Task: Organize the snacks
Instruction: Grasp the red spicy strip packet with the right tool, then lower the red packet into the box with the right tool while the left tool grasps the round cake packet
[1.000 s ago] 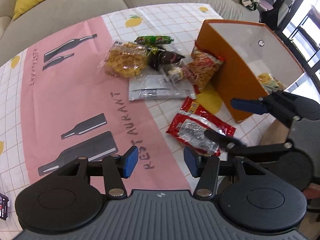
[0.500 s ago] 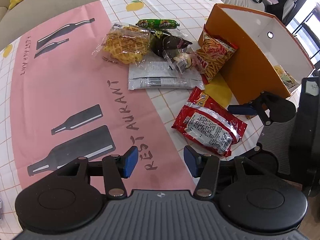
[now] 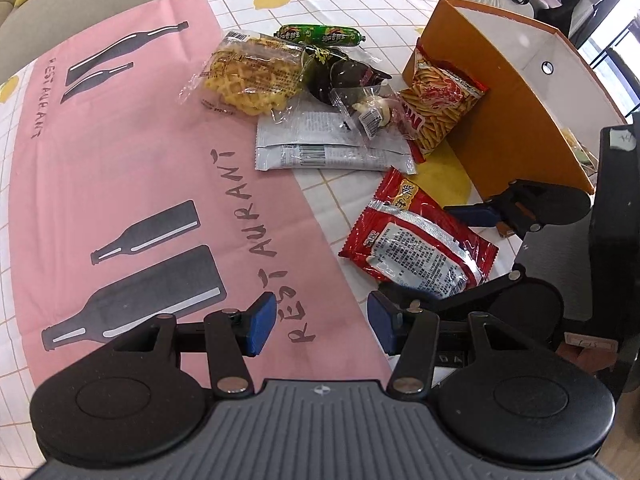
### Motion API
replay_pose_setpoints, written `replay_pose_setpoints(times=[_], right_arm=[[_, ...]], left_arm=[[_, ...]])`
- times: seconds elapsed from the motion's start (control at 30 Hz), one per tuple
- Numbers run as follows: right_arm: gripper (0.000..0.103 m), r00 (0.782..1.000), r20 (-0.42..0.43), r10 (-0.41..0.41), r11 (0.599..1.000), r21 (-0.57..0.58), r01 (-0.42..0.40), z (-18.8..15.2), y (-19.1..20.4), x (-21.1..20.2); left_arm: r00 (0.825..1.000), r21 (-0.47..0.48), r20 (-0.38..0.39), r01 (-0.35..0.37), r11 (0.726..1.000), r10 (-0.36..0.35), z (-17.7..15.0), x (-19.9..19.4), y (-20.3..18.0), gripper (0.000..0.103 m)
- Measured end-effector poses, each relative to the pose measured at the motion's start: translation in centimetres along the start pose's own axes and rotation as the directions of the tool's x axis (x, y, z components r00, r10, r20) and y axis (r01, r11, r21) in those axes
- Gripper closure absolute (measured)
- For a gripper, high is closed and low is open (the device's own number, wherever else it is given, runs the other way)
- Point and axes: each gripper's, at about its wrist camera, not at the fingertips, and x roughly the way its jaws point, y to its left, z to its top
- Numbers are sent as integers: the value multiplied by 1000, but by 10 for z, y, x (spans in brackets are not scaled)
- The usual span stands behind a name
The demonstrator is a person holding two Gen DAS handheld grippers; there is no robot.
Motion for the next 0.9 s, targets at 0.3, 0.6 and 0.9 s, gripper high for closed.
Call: replay_pose_setpoints(times=[0.3, 0.6, 0.9], right_arm=[[34, 1000, -10, 2, 1000, 11, -2, 10, -1, -6], [34, 995, 101, -14, 1000, -18, 15, 36, -17, -55], [34, 974, 217, -59, 997, 52, 49, 75, -71, -123]], left_arm=[[997, -12, 73, 9, 1000, -8, 2, -12, 2, 41], [978, 67, 207, -1, 998, -13, 23, -40, -10, 41], [964, 179, 261, -2, 984, -46, 52, -42, -23, 40]])
